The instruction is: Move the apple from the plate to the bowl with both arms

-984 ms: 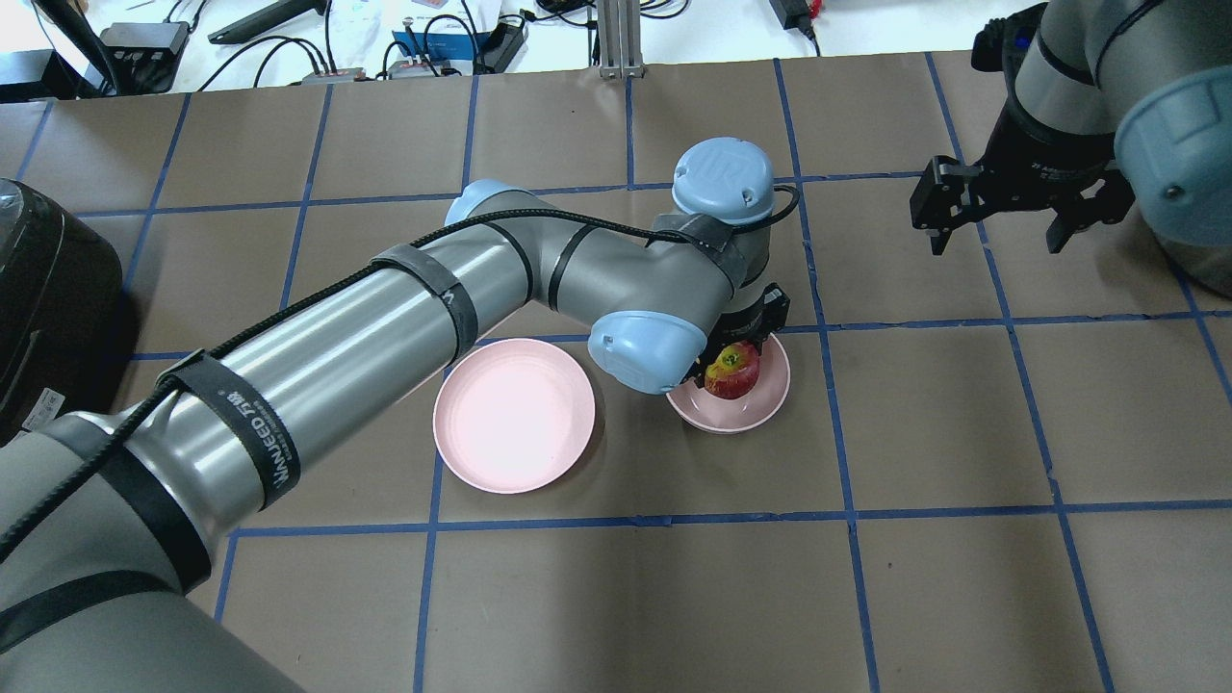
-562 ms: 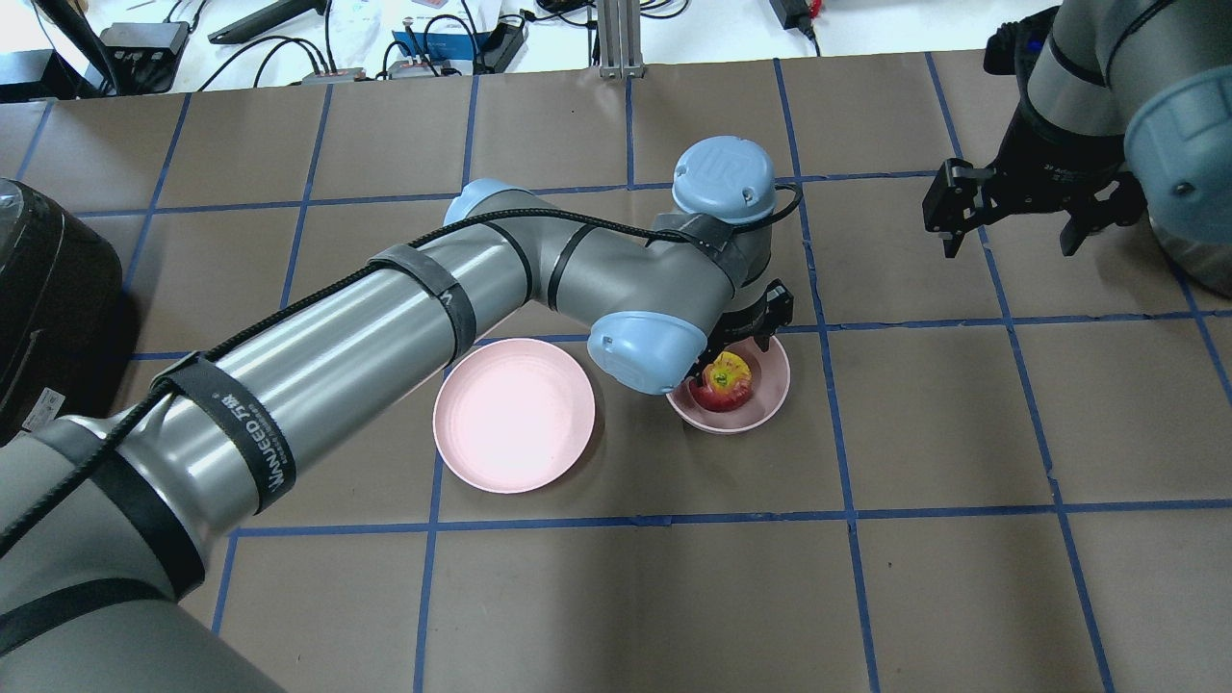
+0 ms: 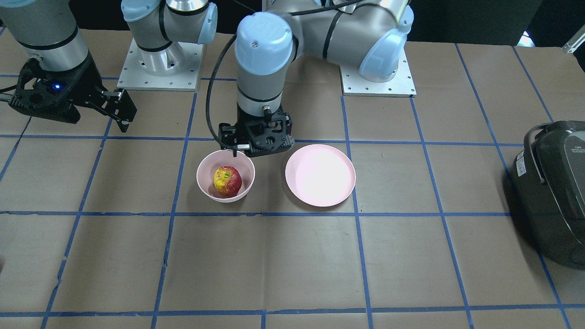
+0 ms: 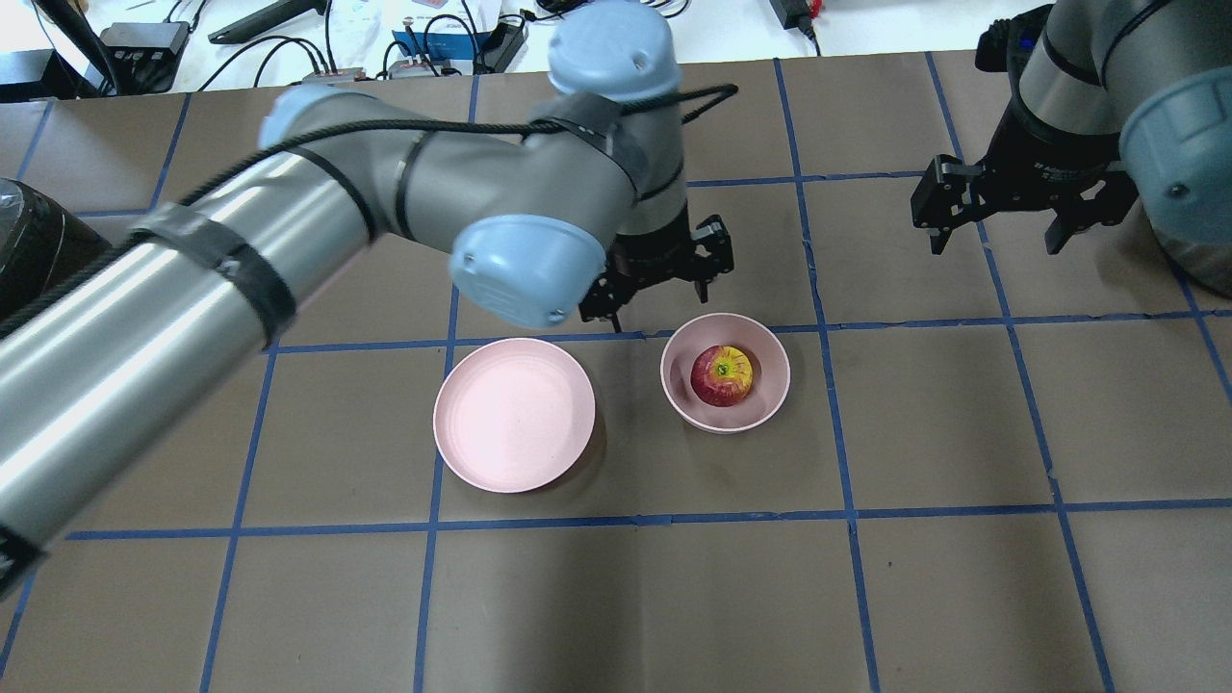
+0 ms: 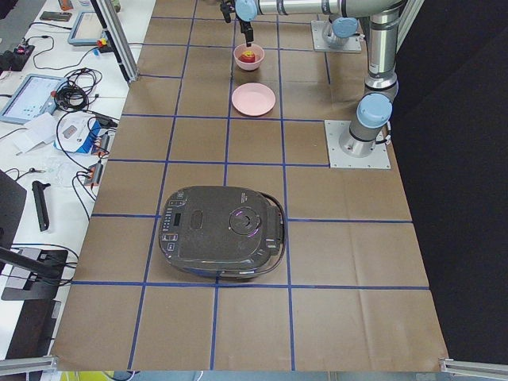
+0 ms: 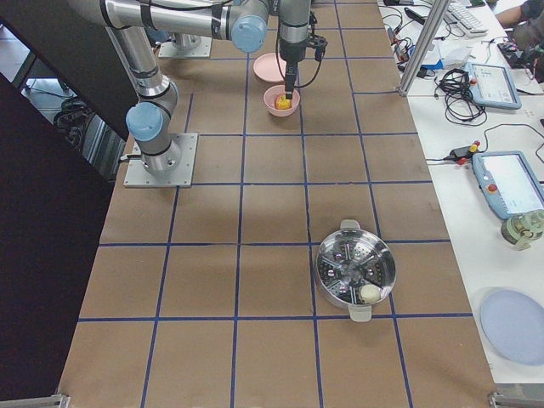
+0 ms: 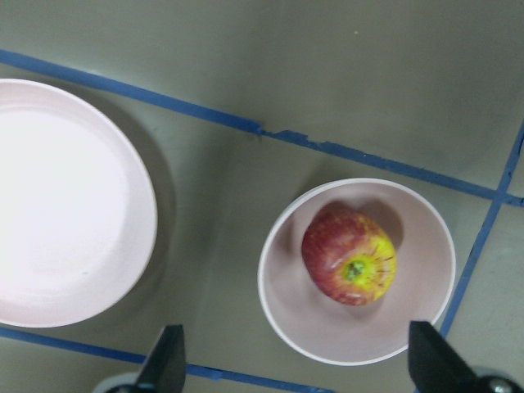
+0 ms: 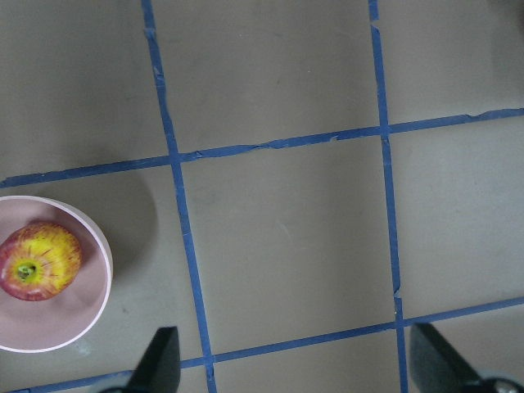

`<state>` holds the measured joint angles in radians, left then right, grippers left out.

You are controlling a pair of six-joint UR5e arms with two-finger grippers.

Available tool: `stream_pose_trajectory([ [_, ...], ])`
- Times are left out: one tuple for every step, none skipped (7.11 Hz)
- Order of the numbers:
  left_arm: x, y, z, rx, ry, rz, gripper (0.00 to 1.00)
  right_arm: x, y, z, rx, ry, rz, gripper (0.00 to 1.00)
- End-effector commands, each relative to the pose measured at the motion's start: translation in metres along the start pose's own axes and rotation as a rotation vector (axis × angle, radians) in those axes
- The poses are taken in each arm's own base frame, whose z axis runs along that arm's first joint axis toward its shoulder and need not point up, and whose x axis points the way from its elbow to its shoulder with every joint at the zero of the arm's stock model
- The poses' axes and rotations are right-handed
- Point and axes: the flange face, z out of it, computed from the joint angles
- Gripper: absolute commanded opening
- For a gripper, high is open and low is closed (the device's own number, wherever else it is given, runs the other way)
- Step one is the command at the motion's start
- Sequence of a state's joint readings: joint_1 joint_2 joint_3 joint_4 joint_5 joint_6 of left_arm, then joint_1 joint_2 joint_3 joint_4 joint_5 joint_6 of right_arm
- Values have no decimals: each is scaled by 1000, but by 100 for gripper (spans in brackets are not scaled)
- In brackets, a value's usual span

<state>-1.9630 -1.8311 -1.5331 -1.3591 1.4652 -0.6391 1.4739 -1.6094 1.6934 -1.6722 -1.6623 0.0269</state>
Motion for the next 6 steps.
stream_pose_trajectory([
  [-80, -23, -72, 20, 9, 111, 100, -10, 2, -9, 15, -61, -5, 100],
  [-111, -26, -92, 15, 1, 153, 100, -16, 2, -9, 17, -107, -8, 100],
  [-147, -26, -110, 9, -73, 261, 100, -25, 4, -11, 17, -148, -16, 100],
  [-169, -25, -121, -3, -98, 300, 100, -36, 8, -11, 21, -144, -40, 100],
  [-178, -25, -120, -8, -98, 333, 100, -44, 9, -15, 39, -140, -58, 100],
  [-180, -26, -122, -4, -97, 342, 100, -46, 9, -16, 43, -151, -57, 100],
])
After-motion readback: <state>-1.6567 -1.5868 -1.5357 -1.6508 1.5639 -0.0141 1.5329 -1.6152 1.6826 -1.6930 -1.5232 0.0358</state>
